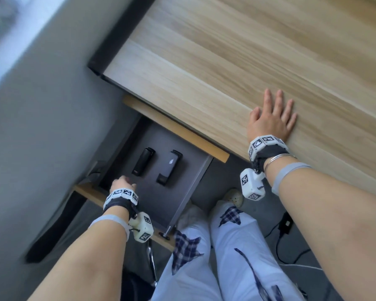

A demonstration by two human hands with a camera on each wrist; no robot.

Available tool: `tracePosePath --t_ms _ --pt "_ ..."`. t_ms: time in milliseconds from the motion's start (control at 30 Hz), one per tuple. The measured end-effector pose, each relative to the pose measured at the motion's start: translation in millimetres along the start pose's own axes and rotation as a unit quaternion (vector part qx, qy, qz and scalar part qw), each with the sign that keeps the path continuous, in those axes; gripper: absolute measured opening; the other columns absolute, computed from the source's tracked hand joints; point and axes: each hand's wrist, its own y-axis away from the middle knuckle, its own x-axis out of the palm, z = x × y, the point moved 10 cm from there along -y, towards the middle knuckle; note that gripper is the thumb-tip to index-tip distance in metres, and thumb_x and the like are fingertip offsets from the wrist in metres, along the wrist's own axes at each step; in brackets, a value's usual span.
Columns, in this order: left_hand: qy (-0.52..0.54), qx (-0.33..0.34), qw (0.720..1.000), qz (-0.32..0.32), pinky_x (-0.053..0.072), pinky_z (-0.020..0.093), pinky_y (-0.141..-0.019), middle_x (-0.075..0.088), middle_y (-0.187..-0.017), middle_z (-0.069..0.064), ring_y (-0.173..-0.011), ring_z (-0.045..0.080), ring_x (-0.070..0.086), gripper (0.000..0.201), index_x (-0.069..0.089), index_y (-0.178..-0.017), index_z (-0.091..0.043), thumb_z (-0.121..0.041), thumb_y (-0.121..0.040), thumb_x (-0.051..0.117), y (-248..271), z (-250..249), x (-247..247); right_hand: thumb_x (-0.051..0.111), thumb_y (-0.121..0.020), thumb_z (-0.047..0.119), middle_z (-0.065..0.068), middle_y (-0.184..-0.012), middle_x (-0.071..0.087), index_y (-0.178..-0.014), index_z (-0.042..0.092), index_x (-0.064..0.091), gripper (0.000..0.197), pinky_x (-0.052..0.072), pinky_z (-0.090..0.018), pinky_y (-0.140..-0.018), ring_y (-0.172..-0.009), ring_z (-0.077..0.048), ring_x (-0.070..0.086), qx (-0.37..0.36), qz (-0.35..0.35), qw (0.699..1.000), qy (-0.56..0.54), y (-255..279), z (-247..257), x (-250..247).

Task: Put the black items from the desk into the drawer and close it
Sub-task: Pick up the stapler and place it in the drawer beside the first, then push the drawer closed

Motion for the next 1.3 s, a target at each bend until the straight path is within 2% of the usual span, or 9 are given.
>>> tracePosePath --t_ms 200,333,400,533,733,966,1100,1200,1300 --pt "-0.003 -0.105 0.994 -0.040 0.046 0.048 -0.100 0.050 -0.132 0.024 -0.122 0.042 0.050 0.046 0.051 -0.128 0.001 -0.014 -0.086 0.058 33 69 -3 0.034 -0.092 0.031 0.003 -0.161 0.020 -0.149 0.034 0.026 0.057 0.009 -0.048 -0.121 -0.150 -0.027 0.014 -0.003 0.004 1.000 -0.013 1 1 -2" --pt "-0.021 -0.143 0.983 0.110 0.048 0.029 -0.079 0.057 -0.096 0.005 -0.088 0.024 0.054 0.020 0.065 -0.096 -0.014 -0.012 -0.077 0.062 62 78 33 0.033 -0.092 0.031 0.004 -0.161 0.020 -0.149 0.034 0.025 0.058 0.009 -0.048 -0.121 -0.150 -0.027 0.014 -0.003 0.000 1.000 -0.012 1 1 -1" --pt "-0.016 -0.110 0.988 0.108 0.046 0.028 -0.077 0.060 -0.101 0.006 -0.084 0.020 0.047 0.031 0.067 -0.109 -0.009 -0.012 -0.079 0.063 63 70 37 0.033 -0.091 0.031 0.004 -0.161 0.019 -0.149 0.035 0.025 0.058 0.009 -0.048 -0.120 -0.150 -0.026 0.013 -0.002 -0.001 1.000 -0.010 0 0 0" --pt "-0.048 -0.106 0.985 0.126 0.046 0.023 -0.080 0.059 -0.132 0.004 -0.105 0.022 0.060 0.049 0.065 -0.119 -0.018 -0.020 -0.070 0.062 66 62 45 0.033 -0.091 0.030 0.004 -0.161 0.019 -0.149 0.035 0.025 0.059 0.009 -0.048 -0.120 -0.150 -0.026 0.014 -0.003 -0.001 1.000 -0.007 0 0 0" --pt "0.018 -0.128 0.987 0.091 0.044 0.032 -0.108 0.047 -0.145 0.008 -0.131 0.029 0.047 0.053 0.049 -0.137 -0.023 -0.021 -0.083 0.052 75 41 31 0.033 -0.091 0.030 0.004 -0.161 0.020 -0.148 0.035 0.025 0.059 0.010 -0.048 -0.121 -0.150 -0.025 0.014 -0.002 -0.006 1.000 -0.007 0 0 -1" --pt "-0.006 -0.093 0.987 0.133 0.050 0.026 -0.097 0.061 -0.100 0.009 -0.109 0.022 0.064 0.018 0.070 -0.095 -0.006 -0.012 -0.083 0.058 80 2 26 0.034 -0.090 0.030 0.004 -0.161 0.020 -0.148 0.035 0.026 0.059 0.010 -0.048 -0.120 -0.150 -0.026 0.015 -0.003 -0.005 1.000 -0.007 -1 1 -2" --pt "0.035 -0.037 0.997 0.062 0.043 0.019 -0.056 0.066 -0.110 0.019 -0.091 0.024 0.056 0.023 0.066 -0.106 0.003 -0.008 -0.089 0.055 57 -24 21 0.034 -0.090 0.030 0.004 -0.161 0.021 -0.148 0.035 0.026 0.059 0.010 -0.048 -0.120 -0.150 -0.026 0.016 -0.002 -0.005 1.000 -0.007 -1 0 -1" --pt "0.039 -0.049 0.995 0.078 0.041 0.023 -0.066 0.049 -0.060 0.008 -0.078 0.020 0.047 0.031 0.048 -0.053 -0.004 -0.003 -0.080 0.064 48 -38 25 0.035 -0.088 0.029 0.003 -0.160 0.024 -0.147 0.035 0.030 0.060 0.012 -0.049 -0.120 -0.149 -0.027 0.019 -0.002 -0.018 1.000 -0.012 0 0 -3" --pt "0.132 -0.068 0.988 0.043 0.044 0.025 -0.067 0.059 -0.067 0.010 -0.071 0.026 0.055 0.019 0.054 -0.065 -0.003 -0.007 -0.077 0.068 44 -56 17 0.035 -0.088 0.030 0.004 -0.160 0.025 -0.147 0.035 0.030 0.060 0.012 -0.048 -0.120 -0.149 -0.026 0.019 -0.005 -0.019 1.000 -0.009 1 1 -3"
